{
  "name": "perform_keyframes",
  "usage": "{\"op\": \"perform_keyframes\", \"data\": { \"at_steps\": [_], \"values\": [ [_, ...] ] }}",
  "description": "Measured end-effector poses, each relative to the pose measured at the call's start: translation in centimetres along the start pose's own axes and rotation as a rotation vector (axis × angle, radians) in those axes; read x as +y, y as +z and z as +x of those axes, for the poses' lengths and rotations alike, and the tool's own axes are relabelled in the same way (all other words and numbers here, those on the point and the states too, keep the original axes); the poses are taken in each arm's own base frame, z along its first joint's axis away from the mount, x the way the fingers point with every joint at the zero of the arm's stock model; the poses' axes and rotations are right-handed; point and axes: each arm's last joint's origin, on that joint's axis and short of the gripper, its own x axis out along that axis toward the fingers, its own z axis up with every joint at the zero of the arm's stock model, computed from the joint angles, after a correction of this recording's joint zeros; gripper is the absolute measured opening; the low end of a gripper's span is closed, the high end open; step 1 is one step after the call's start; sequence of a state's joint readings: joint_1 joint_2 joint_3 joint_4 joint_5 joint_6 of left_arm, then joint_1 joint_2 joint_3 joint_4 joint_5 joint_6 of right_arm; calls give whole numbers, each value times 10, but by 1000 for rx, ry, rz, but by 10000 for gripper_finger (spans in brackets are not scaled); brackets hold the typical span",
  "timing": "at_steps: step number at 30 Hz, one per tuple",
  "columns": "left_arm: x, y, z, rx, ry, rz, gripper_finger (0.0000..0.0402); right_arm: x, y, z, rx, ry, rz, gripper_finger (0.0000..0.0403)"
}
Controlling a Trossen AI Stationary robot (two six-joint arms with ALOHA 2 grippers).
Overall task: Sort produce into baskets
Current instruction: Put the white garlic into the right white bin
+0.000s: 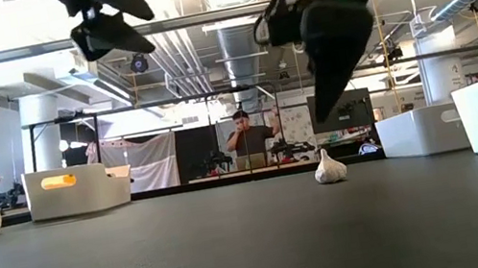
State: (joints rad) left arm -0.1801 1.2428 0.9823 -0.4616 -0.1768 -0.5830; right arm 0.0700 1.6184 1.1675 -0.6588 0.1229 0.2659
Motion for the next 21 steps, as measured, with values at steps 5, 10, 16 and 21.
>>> {"op": "perform_keyframes", "data": {
  "at_steps": [5, 10, 16, 21],
  "values": [
    [9, -18, -1, 11, 0, -56, 223, -6, 1, 23, 58, 3, 15, 285],
    [14, -28, 4, 15, 1, -83, 223, -10, -1, 40, 103, 3, 23, 258],
    [13, -32, 11, 28, 6, -84, 223, -14, -2, 59, 135, -10, 27, 227],
    [10, -34, 13, 38, 3, -79, 223, -16, -3, 68, 160, -16, 29, 201]
  ]
}}
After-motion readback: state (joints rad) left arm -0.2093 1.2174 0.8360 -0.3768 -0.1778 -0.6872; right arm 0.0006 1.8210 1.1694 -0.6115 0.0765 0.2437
